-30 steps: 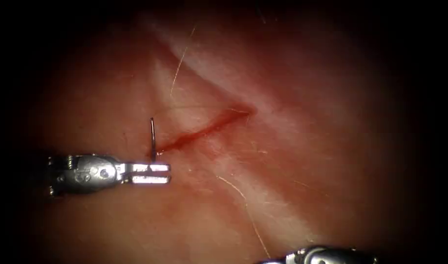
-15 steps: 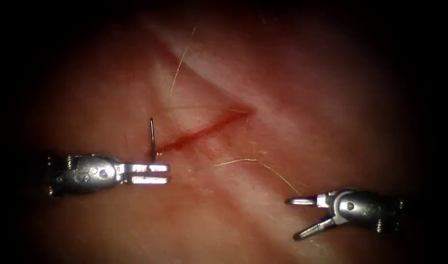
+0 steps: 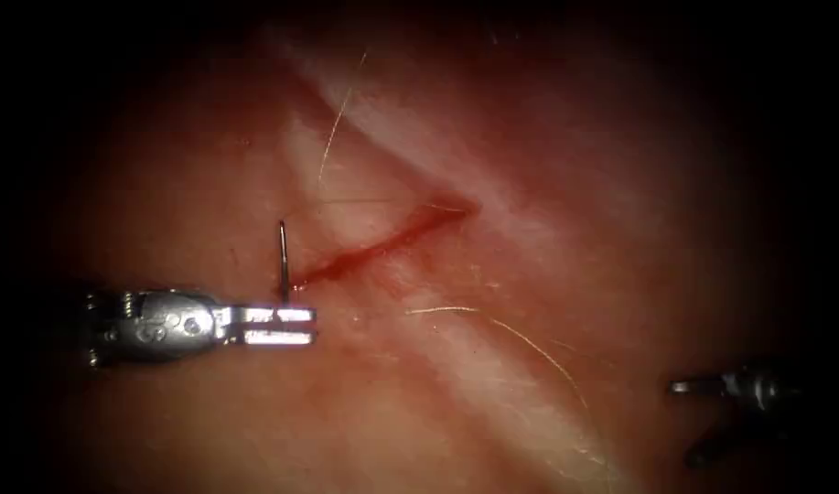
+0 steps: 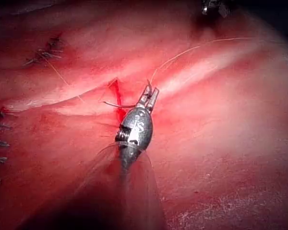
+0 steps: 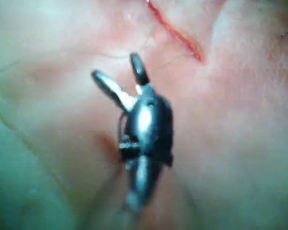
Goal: Wound Closure
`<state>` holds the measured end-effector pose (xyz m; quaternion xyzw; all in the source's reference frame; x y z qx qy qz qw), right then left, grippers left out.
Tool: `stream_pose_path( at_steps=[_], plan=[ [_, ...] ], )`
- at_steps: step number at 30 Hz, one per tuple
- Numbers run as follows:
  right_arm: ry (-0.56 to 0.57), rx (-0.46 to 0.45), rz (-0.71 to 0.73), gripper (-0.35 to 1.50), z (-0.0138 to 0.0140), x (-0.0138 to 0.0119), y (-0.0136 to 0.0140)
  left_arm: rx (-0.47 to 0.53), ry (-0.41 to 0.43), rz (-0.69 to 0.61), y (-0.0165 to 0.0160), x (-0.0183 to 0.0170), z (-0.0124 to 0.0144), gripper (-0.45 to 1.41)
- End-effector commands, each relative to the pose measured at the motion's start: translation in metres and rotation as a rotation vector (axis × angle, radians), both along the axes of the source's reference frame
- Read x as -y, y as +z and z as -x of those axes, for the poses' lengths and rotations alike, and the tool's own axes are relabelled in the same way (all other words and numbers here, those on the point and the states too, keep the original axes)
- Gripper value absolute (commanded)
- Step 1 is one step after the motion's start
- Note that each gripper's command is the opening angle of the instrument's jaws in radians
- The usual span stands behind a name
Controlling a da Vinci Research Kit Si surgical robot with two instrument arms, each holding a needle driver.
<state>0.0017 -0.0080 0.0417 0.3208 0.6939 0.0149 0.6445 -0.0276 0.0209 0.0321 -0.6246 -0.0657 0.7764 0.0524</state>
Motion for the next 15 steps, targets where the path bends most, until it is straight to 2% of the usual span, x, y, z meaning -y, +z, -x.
stream_pose_path(
  at_steps=[1, 3, 7, 11, 15],
  plan=[
    [0.016, -0.026, -0.019, 1.45, 0.001, -0.0006, 0.0001, 0.001, 0.001, 0.0, 0.0007, 0.0001, 0.0005, -0.45],
    [0.016, -0.041, -0.028, 1.32, 0.0022, -0.0018, -0.0001, 0.001, 0.001, 0.0, 0.0007, 0.0001, 0.0005, -0.45],
    [0.093, 0.012, 0.025, 1.32, 0.001, -0.0038, 0.0011, 0.001, 0.0, 0.0, 0.0007, 0.0001, 0.0006, -0.45],
    [0.123, 0.068, 0.118, 1.33, -0.0047, -0.0049, 0.0033, 0.001, 0.0, 0.0, 0.0007, 0.0001, 0.0005, -0.45],
    [0.163, 0.071, 0.193, 1.33, -0.0101, -0.0054, 0.0049, 0.001, 0.0, 0.0, 0.0007, 0.0001, 0.0006, -0.45]
  ],
)
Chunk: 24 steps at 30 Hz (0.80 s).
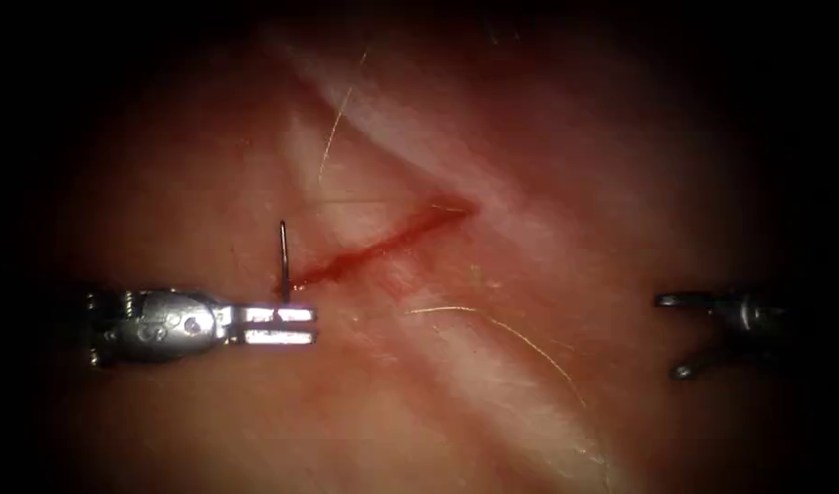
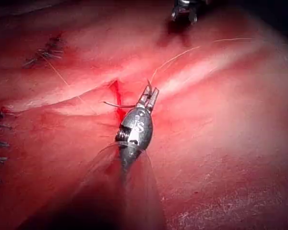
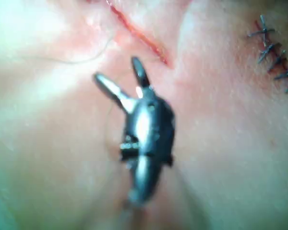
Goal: Wound Closure
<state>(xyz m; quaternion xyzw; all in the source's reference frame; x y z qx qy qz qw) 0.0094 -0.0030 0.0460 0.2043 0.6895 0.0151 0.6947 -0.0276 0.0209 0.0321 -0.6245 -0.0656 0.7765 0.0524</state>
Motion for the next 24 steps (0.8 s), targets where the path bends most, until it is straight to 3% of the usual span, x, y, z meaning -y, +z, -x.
stream_pose_path(
  at_steps=[1, 6, 9, 16, 24],
  plan=[
    [0.012, -0.006, 0.025, 1.33, -0.0037, -0.0004, 0.001, 0.001, 0.0, 0.0, 0.0007, 0.0001, 0.0005, -0.45],
    [-0.003, -0.034, 0.081, 1.25, -0.0097, 0.0, 0.0034, 0.001, 0.0, 0.0, 0.0007, 0.0001, 0.0005, -0.45],
    [-0.003, -0.04, 0.101, 1.22, -0.0119, 0.0, 0.0049, 0.001, 0.001, 0.0, 0.0007, 0.0001, 0.0005, -0.45],
    [-0.001, -0.039, 0.135, 1.18, -0.0146, -0.0001, 0.0078, 0.001, 0.001, 0.0, 0.0007, 0.0001, 0.0005, -0.45],
    [-0.016, -0.054, 0.139, 1.15, -0.0159, 0.0, 0.0084, 0.001, 0.001, 0.0, 0.0007, 0.0001, 0.0005, -0.45]
  ],
)
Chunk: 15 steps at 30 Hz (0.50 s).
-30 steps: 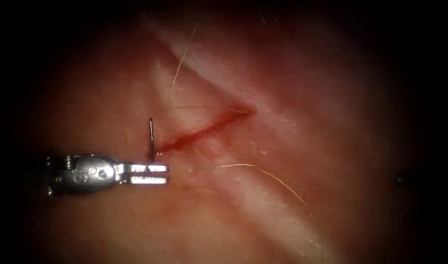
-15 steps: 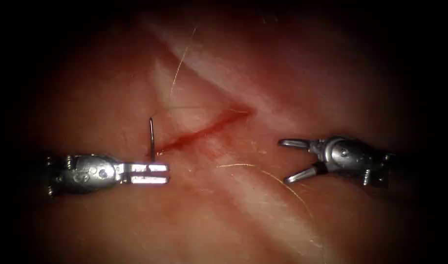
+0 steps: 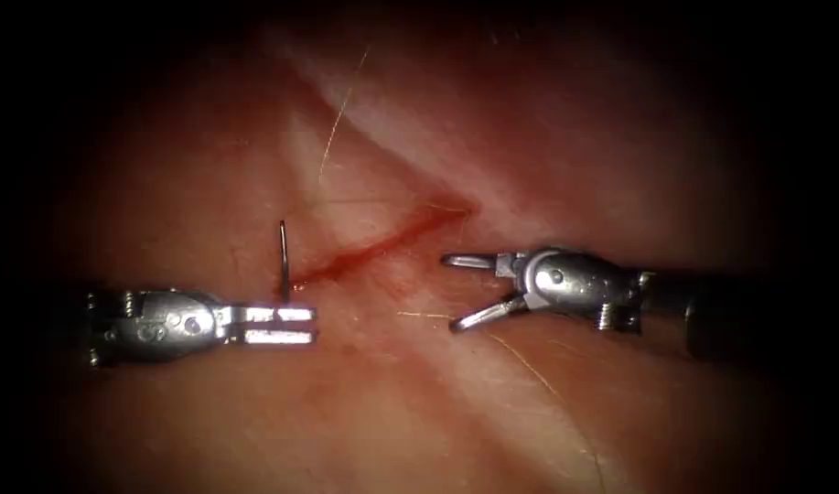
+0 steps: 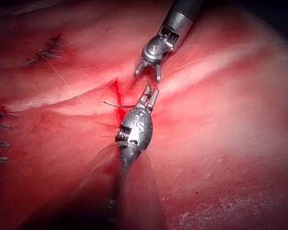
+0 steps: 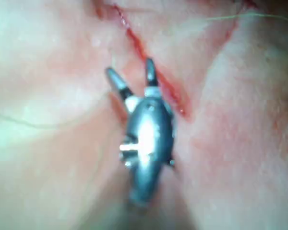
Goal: Wound Closure
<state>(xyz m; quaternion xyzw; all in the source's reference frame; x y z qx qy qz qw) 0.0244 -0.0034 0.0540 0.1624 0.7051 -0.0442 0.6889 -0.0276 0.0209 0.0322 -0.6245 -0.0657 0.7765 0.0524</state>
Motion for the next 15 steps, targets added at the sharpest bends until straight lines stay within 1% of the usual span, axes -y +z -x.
stream_pose_path(
  at_steps=[1, 3, 6, 15],
  plan=[
    [0.006, 0.001, -0.001, 1.15, -0.0009, -0.0007, 0.0003, 0.001, 0.001, 0.0, 0.0006, 0.0001, 0.0005, -0.45],
    [0.026, 0.011, 0.005, 1.15, -0.0008, -0.0019, 0.0003, 0.001, 0.001, 0.001, 0.0007, 0.0001, 0.0005, -0.45],
    [0.048, 0.024, 0.014, 1.15, -0.001, -0.0028, 0.0005, 0.001, 0.001, 0.002, 0.0008, 0.0001, 0.0005, -0.45],
    [0.048, 0.038, 0.03, 1.13, -0.0016, -0.0034, 0.0024, 0.001, 0.0, 0.002, 0.0009, 0.0002, 0.0006, -0.45]
  ],
)
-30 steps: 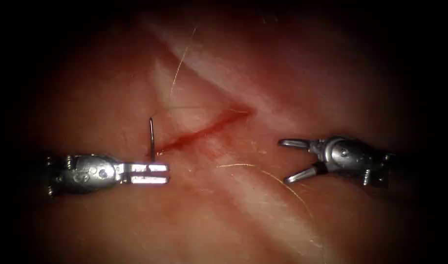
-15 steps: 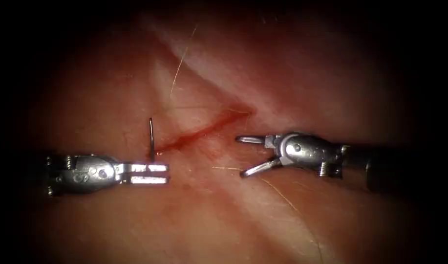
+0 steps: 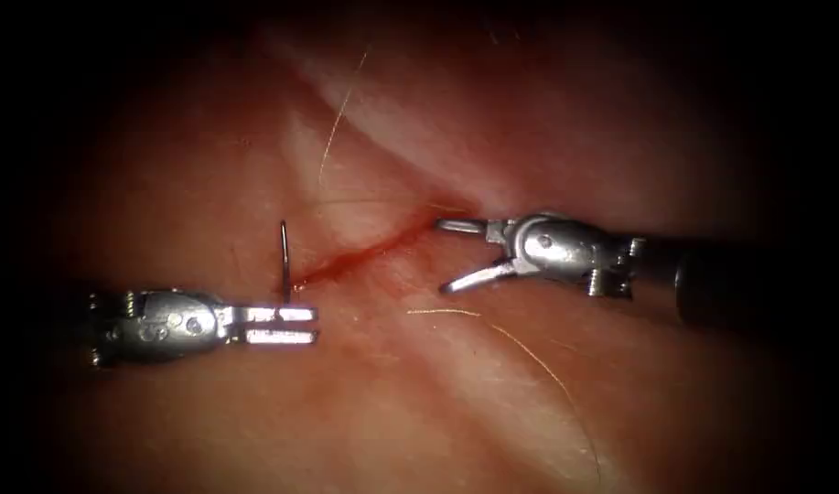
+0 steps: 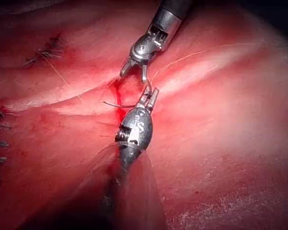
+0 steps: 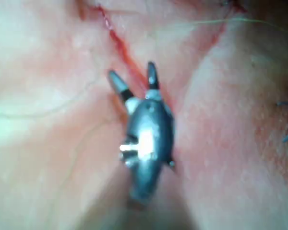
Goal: Wound Closure
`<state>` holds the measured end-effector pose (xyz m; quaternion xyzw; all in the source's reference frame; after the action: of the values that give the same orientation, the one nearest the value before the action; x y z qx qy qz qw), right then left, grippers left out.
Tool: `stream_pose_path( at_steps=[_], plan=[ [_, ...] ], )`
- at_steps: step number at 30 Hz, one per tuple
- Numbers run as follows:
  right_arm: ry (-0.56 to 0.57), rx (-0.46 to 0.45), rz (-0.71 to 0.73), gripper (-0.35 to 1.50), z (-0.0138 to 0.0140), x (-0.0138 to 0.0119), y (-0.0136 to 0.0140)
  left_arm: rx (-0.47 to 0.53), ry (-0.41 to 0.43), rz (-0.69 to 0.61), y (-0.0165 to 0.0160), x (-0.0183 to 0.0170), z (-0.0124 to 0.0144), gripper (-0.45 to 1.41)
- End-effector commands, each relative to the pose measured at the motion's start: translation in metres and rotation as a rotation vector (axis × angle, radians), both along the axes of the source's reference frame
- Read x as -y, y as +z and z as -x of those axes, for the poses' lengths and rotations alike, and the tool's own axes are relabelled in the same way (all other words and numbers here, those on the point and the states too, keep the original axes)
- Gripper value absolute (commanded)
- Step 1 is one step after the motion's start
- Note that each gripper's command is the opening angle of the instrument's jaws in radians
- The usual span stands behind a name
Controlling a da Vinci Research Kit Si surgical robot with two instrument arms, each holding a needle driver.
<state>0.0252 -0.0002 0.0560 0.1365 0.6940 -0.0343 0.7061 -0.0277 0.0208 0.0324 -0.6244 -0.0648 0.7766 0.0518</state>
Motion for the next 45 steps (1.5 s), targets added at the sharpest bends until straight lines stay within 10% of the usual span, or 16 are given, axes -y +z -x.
stream_pose_path(
  at_steps=[1, 27, 33, 36, 45],
  plan=[
    [-0.005, 0.002, 0.004, 1.13, -0.0009, -0.0001, 0.0005, 0.001, 0.001, 0.0, 0.0006, 0.0001, 0.0005, -0.45],
    [-0.111, -0.02, -0.069, 0.95, -0.0075, 0.0061, -0.0004, 0.002, 0.002, 0.0, 0.0006, 0.0001, 0.0003, -0.45],
    [-0.141, -0.029, -0.106, 0.61, -0.0077, 0.0062, -0.0004, 0.002, 0.002, 0.0, 0.0006, 0.0001, 0.0002, -0.45],
    [-0.164, -0.038, -0.124, -0.35, -0.0076, 0.0061, -0.0004, 0.002, 0.002, 0.0, 0.0006, 0.0001, 0.0002, -0.45],
    [-0.132, -0.002, -0.177, -0.35, -0.0069, 0.0057, -0.0003, 0.002, 0.003, 0.0, 0.0006, 0.0001, 0.0002, -0.45]
  ],
)
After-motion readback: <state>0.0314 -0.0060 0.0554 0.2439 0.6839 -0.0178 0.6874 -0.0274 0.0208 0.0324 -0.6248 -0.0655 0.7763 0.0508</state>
